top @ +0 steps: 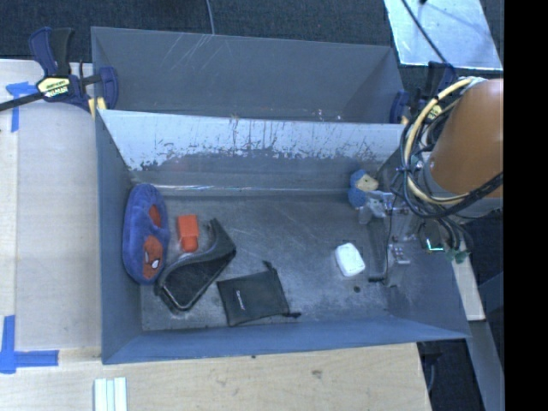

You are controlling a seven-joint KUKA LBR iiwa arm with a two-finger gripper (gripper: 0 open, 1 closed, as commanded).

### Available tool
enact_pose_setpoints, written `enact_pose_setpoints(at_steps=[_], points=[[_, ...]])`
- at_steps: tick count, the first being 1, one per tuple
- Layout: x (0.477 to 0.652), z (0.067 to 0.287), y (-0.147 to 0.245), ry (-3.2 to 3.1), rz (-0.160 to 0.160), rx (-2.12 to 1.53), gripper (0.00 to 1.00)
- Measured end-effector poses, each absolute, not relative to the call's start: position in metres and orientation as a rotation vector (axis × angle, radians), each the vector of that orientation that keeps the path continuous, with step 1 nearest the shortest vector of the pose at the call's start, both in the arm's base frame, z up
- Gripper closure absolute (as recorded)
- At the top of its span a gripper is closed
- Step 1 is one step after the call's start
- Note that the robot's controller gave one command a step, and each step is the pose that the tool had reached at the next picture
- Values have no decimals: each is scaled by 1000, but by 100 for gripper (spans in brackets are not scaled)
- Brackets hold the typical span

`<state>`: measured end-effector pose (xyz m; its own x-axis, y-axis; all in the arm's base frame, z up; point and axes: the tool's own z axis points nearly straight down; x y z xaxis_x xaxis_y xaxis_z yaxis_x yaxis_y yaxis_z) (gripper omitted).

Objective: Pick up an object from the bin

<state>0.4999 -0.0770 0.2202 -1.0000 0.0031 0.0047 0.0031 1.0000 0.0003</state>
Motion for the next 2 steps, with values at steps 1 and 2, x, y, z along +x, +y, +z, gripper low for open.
enact_pose_setpoints(at_steps=[1, 2], points=[[534, 93, 4, -3129, -4, -217, 0], [490, 70, 31, -3142, 0, 1, 0]])
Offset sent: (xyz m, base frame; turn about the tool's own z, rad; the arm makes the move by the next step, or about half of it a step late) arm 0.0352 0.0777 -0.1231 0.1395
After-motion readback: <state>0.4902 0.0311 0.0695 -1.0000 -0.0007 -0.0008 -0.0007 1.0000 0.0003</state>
